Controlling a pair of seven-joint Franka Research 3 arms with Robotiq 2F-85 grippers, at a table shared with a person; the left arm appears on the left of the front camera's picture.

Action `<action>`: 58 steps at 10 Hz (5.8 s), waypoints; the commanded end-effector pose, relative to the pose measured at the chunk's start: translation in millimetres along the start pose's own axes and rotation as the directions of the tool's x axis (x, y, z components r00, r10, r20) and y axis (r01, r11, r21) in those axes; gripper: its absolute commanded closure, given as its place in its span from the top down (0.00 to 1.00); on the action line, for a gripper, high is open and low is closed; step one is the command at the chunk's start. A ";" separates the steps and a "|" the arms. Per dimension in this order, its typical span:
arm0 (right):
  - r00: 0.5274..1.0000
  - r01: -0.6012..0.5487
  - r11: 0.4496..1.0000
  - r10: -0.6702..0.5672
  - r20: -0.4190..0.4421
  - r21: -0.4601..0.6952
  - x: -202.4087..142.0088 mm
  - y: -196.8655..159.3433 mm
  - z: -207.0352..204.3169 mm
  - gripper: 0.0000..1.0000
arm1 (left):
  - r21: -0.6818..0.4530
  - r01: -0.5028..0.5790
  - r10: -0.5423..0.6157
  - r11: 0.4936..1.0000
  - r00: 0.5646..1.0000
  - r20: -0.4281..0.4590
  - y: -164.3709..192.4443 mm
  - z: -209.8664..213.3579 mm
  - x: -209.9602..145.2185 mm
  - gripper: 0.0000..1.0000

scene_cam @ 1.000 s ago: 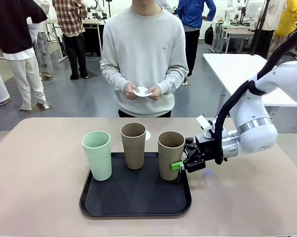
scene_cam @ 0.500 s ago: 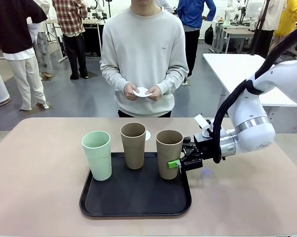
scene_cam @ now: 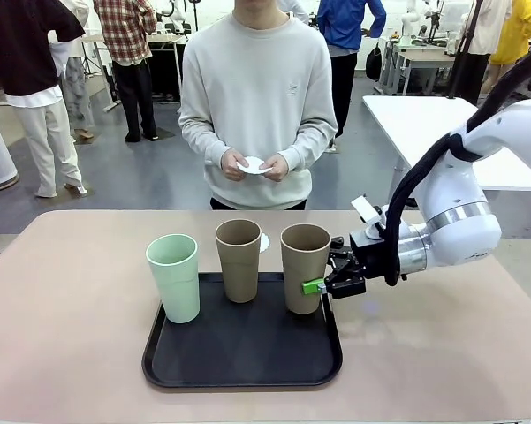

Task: Place coasters on the table and set cups on them.
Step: Pick up one Reusable plastic cup and place it on a coaster set by the human.

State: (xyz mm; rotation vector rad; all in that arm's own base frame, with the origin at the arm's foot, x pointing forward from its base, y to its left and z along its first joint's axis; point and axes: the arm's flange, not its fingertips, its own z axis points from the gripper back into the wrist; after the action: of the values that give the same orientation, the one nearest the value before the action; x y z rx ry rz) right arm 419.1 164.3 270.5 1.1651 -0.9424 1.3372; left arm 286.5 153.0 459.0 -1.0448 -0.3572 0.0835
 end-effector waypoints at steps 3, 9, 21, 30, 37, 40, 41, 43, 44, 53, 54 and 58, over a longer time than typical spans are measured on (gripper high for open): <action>1.000 -0.020 0.995 0.022 0.018 -0.098 108.8 33.5 31.2 0.00 | -0.014 0.013 -0.013 1.000 1.000 0.005 1.5 1.3 -1.1 1.00; 1.000 0.026 0.990 -0.028 -0.007 -0.140 184.3 52.8 20.3 0.00 | -0.014 0.013 -0.013 1.000 1.000 0.005 1.5 1.3 -1.1 1.00; 0.997 -0.006 0.982 0.020 0.070 -0.190 161.4 -142.7 19.1 0.84 | -0.014 0.013 -0.013 1.000 1.000 0.005 1.5 1.3 -1.1 1.00; 0.994 -0.018 0.993 0.029 0.101 -0.113 115.7 -174.5 -16.7 0.84 | -0.014 0.013 -0.013 1.000 1.000 0.005 1.5 1.3 -1.1 1.00; 0.992 -0.065 0.992 0.076 0.101 -0.108 67.2 -204.8 -56.5 0.84 | -0.014 0.013 -0.013 1.000 1.000 0.005 1.5 1.3 -1.1 1.00; 0.995 -0.031 0.990 0.044 0.092 -0.139 59.3 -220.4 -65.2 0.84 | -0.014 0.013 -0.013 1.000 1.000 0.005 1.5 1.3 -1.1 1.00; 0.995 0.009 0.984 0.009 0.097 -0.176 59.6 -217.7 -62.9 0.84 | -0.014 0.013 -0.013 1.000 1.000 0.005 1.5 1.3 -1.1 1.00; 0.995 -0.047 0.994 0.055 0.082 -0.096 59.6 -208.5 -53.8 0.84 | -0.014 0.013 -0.013 1.000 1.000 0.005 1.5 1.3 -1.1 1.00; 0.995 -0.047 0.994 0.055 0.082 -0.096 59.6 -208.5 -53.8 0.84 | -0.014 0.013 -0.013 1.000 1.000 0.005 1.5 1.3 -1.1 1.00; 0.998 -0.065 0.998 0.065 0.008 -0.026 21.0 -222.1 -90.5 0.84 | -0.014 0.013 -0.013 1.000 1.000 0.005 1.5 1.3 -1.1 1.00; 0.998 -0.067 0.997 0.067 0.001 -0.029 18.7 -225.5 -95.1 0.84 | -0.014 0.013 -0.013 1.000 1.000 0.005 1.5 1.3 -1.1 1.00; 0.998 -0.065 0.997 0.066 0.013 -0.048 16.4 -240.0 -100.5 0.84 | -0.014 0.013 -0.013 1.000 1.000 0.005 1.5 1.3 -1.1 1.00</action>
State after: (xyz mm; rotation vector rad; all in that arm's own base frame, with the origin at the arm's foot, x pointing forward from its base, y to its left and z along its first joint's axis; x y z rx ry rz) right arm 634.7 284.2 249.7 1.1368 -1.0165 1.3568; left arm 286.3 153.2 459.1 -1.0458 -0.3566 0.0836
